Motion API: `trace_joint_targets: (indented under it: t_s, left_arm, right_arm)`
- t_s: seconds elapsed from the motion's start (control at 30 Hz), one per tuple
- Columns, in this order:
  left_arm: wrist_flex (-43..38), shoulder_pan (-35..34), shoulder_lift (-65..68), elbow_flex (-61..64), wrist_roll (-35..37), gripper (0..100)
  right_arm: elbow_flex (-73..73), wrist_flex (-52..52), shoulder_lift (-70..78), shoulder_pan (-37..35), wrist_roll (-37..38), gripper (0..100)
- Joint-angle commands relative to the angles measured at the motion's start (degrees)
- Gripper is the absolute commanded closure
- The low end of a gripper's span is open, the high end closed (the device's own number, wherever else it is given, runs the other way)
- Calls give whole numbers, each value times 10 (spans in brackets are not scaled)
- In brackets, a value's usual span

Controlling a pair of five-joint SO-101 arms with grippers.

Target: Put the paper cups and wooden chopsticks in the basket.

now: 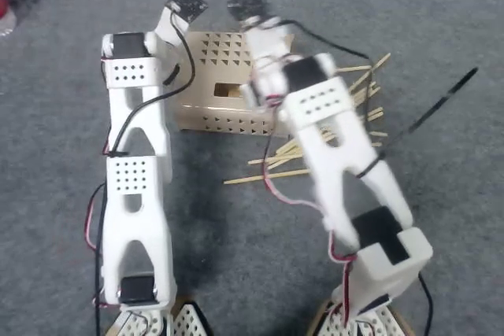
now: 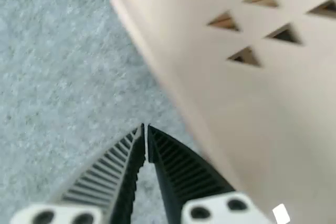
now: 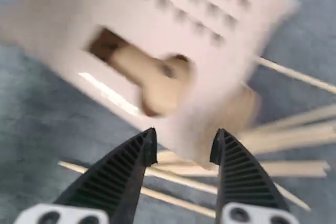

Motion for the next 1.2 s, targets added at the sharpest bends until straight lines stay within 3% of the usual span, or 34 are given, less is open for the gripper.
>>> trace_joint_targets:
  t_s: [0.0,0.1,0.17,0.3,0.6,0.77,1.17]
  left_arm:
    - [11,-19,-11,-20,-12,988]
    - [7,-25,-15,-21,-23,988]
    - [-12,-25,-15,-21,-22,988]
    - [-55,-22,-11,-20,-19,988]
    - [-120,2,-5,-68,108,988]
    - [-165,11,50,-62,125,988]
    - [-163,7,97,-71,120,988]
  right_arm:
    - [-31,28,-62,77,7,849]
    - [-27,42,-80,147,4,998]
    - [-15,49,-70,179,6,964]
    - [33,20,-21,197,7,991]
    - [37,-78,83,166,71,991]
    - [37,-113,138,166,71,991]
    - [-23,-127,197,92,72,991]
